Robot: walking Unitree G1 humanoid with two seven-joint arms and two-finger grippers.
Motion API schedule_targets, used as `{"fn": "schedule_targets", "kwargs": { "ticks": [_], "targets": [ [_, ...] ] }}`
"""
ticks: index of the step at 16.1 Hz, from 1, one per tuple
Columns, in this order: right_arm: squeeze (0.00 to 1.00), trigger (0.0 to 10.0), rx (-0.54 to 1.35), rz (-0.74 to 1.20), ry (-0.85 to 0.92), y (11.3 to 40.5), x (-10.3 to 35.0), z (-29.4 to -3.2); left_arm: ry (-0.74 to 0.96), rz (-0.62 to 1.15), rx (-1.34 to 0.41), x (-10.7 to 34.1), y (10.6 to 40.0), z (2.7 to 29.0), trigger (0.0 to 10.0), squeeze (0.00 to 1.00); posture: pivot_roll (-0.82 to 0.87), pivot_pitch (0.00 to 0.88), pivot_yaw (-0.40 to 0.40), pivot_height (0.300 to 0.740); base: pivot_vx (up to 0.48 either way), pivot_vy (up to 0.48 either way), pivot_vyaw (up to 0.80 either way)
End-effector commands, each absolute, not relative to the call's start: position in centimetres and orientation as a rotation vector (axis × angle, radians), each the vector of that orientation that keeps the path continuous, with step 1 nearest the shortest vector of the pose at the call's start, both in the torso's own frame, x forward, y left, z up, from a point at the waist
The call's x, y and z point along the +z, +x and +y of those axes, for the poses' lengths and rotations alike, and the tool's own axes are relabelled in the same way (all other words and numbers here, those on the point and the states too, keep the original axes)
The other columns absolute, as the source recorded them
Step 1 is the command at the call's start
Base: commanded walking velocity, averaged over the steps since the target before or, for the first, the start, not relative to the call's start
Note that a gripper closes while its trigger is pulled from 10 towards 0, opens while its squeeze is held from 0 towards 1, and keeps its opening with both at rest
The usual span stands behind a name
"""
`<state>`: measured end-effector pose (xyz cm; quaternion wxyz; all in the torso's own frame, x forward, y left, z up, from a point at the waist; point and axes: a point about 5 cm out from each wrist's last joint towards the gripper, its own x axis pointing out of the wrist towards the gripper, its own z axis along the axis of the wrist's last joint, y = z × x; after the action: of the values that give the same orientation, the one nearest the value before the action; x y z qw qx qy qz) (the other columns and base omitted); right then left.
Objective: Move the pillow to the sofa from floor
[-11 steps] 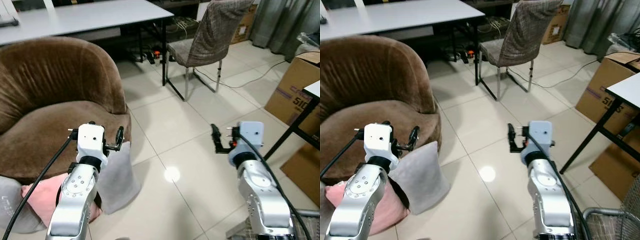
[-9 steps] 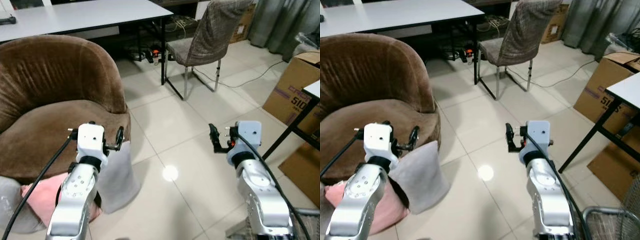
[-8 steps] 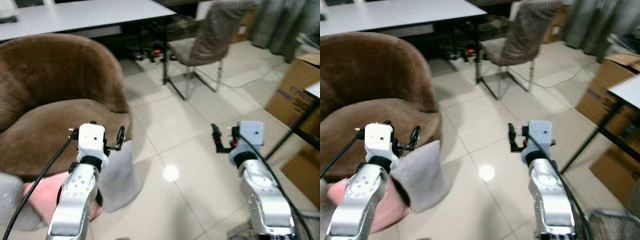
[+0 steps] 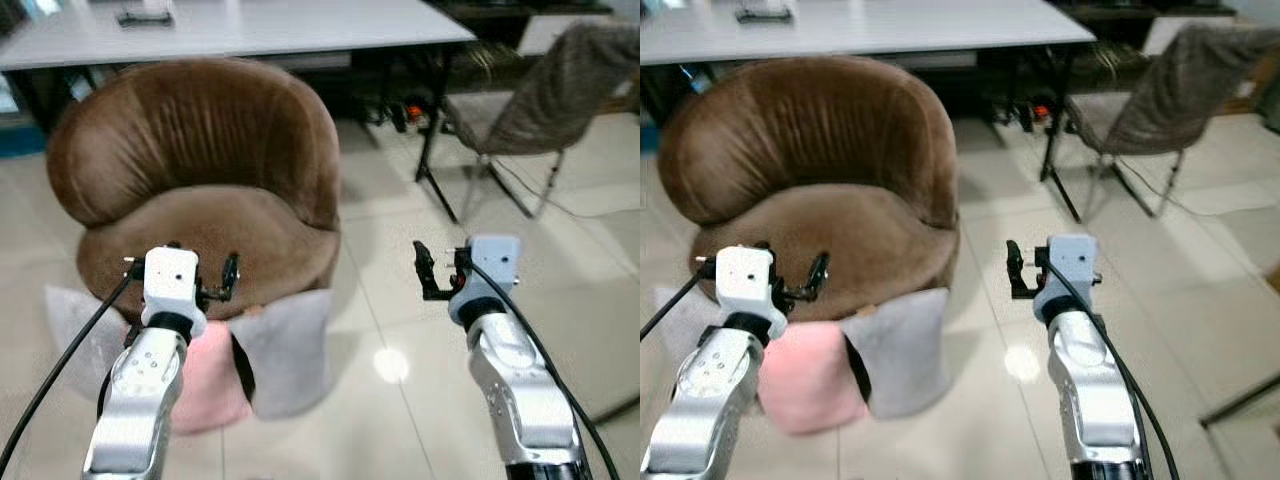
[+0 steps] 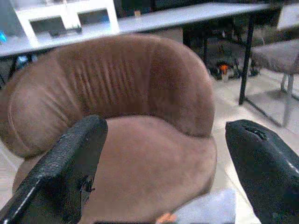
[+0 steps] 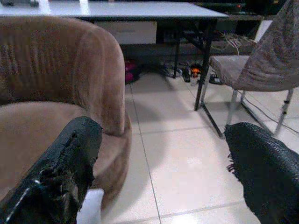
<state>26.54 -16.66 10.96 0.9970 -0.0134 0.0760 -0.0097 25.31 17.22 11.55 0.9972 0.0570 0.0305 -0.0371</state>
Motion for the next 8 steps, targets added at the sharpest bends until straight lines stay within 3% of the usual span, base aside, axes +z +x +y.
{"fn": "schedule_targets", "kwargs": {
  "ticks": [1,8],
  "targets": [
    [1.0,10.0,-0.04,0.153,-0.012,26.67,10.98,-16.94,0.127,0.051,-0.084,11.89,25.22,17.29,10.0,1.0,-0.02,0.0,0.007,0.74,0.322,0.0,0.0],
    [1.0,10.0,-0.043,0.148,-0.018,26.49,10.88,-17.02,0.126,0.061,-0.088,11.71,24.9,17.27,10.0,1.0,-0.02,0.0,0.0,0.74,0.321,0.0,0.0]
  ]
}}
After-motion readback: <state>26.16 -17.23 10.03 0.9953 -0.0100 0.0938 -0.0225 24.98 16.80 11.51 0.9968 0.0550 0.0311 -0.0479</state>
